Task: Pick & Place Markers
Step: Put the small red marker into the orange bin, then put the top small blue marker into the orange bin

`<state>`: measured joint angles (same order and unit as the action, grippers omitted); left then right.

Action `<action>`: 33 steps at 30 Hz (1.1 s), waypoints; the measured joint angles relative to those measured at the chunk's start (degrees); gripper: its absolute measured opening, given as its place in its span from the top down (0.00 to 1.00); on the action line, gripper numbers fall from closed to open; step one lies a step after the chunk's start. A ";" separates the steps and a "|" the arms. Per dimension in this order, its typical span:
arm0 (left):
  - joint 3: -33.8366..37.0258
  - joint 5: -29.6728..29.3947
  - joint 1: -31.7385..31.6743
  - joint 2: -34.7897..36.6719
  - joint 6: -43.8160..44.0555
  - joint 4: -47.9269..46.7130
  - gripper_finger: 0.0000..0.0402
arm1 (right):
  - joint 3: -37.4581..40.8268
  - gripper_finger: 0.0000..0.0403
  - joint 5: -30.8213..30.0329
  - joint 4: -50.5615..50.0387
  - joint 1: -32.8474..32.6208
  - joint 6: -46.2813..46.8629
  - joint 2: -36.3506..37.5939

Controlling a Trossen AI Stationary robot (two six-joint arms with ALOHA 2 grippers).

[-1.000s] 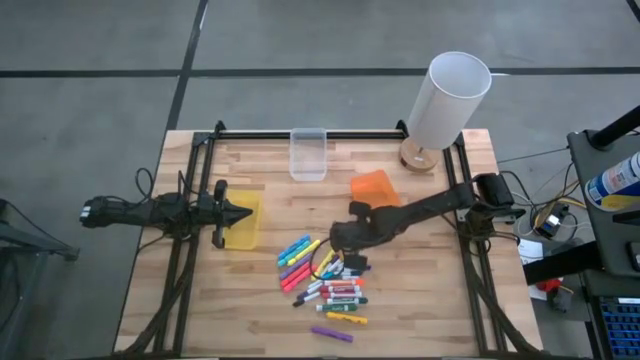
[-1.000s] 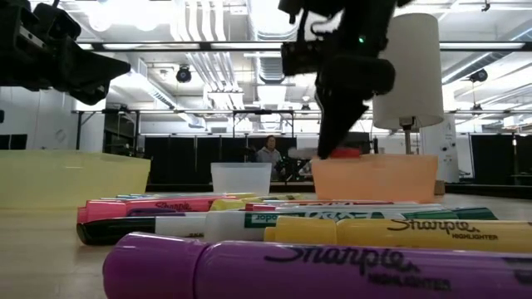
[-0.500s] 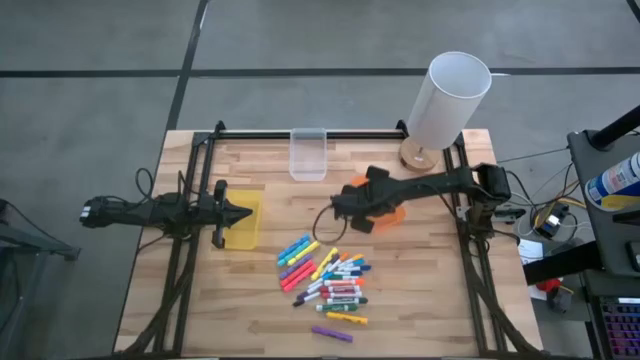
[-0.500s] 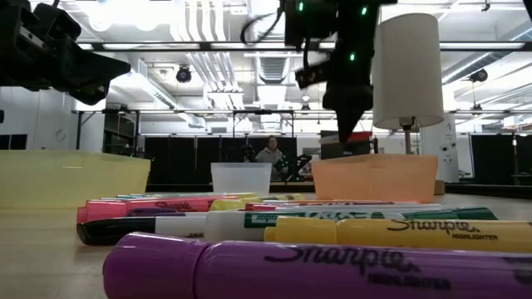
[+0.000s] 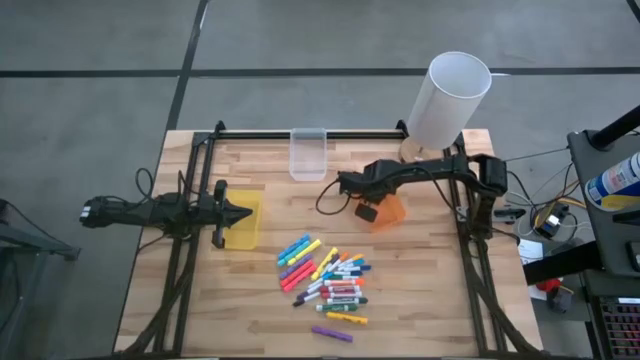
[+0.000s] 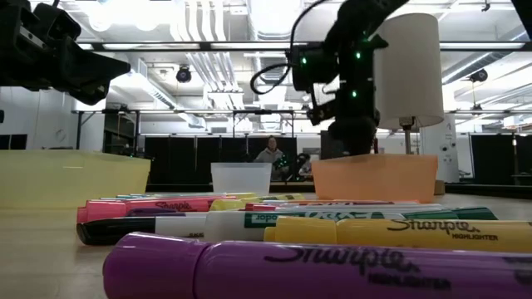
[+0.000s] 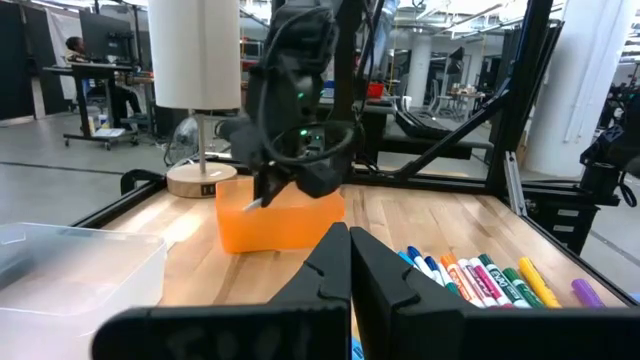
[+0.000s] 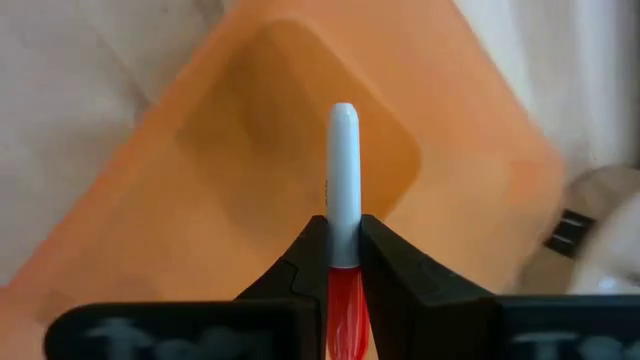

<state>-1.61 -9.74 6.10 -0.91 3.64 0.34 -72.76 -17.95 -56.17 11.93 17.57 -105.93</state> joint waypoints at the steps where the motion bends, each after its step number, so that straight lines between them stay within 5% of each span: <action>1: 0.00 0.00 0.00 0.01 0.00 0.00 1.00 | 0.63 0.90 -0.03 0.96 0.28 -0.02 0.00; 33: 0.02 0.00 0.01 0.00 0.02 0.00 1.00 | 1.95 0.76 0.00 2.31 0.45 -1.00 0.24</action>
<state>-1.58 -9.74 6.11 -0.91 3.66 0.34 -70.81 -17.95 -53.85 12.38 16.57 -105.69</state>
